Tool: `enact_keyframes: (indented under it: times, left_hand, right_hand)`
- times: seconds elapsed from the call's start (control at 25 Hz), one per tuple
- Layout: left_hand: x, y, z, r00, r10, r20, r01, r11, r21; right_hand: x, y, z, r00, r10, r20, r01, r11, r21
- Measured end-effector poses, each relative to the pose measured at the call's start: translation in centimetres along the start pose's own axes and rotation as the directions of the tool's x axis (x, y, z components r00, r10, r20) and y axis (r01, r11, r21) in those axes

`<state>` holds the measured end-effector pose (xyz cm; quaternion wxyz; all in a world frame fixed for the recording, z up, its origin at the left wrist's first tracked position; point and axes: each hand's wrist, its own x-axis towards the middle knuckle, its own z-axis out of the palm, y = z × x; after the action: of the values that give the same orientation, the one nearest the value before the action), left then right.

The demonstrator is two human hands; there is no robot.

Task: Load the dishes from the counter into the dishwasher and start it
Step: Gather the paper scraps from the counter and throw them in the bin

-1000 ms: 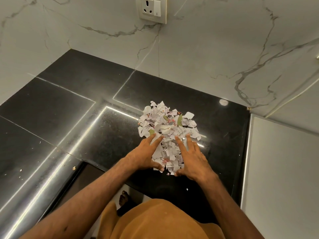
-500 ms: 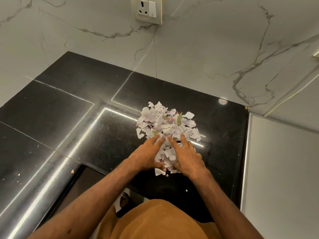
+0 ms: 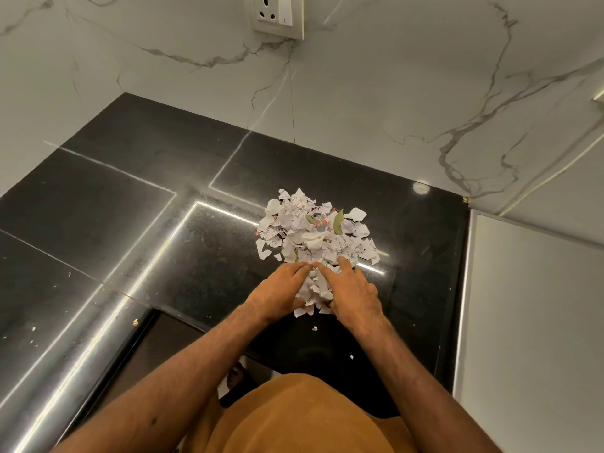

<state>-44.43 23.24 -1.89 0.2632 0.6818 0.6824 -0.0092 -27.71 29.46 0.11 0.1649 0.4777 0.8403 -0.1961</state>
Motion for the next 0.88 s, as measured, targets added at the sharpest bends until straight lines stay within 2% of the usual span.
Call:
enact_keyframes:
  times: [0.16,0.24,0.48,0.72,0.88]
  left_hand:
    - [0.6,0.6,-0.2,1.0,0.006,-0.002,-0.006,0.999,0.051]
    - [1.0,0.9,-0.3,1.0,-0.002,0.008,0.002,0.998,0.055]
    - [1.9,2.0,-0.9,0.988,-0.116,0.097,0.105,0.988,0.113]
    - [2.1,3.2,-1.4,0.988,-0.145,0.057,0.134,0.976,0.172]
    - [2.0,3.6,-2.0,0.988,-0.157,0.005,0.155,0.982,0.106]
  right_hand:
    - [0.5,-0.3,0.0,1.0,0.009,-0.005,-0.009,1.0,0.024]
    - [0.4,-0.6,-0.1,0.999,0.045,-0.014,-0.043,0.995,0.09]
    - [0.3,-1.4,-0.4,0.998,0.026,-0.056,-0.019,0.994,0.108]
    - [0.5,-2.0,-0.2,0.993,0.093,-0.071,-0.074,0.97,0.233]
    - [-0.1,-1.5,-0.9,0.988,0.136,-0.074,-0.106,0.942,0.318]
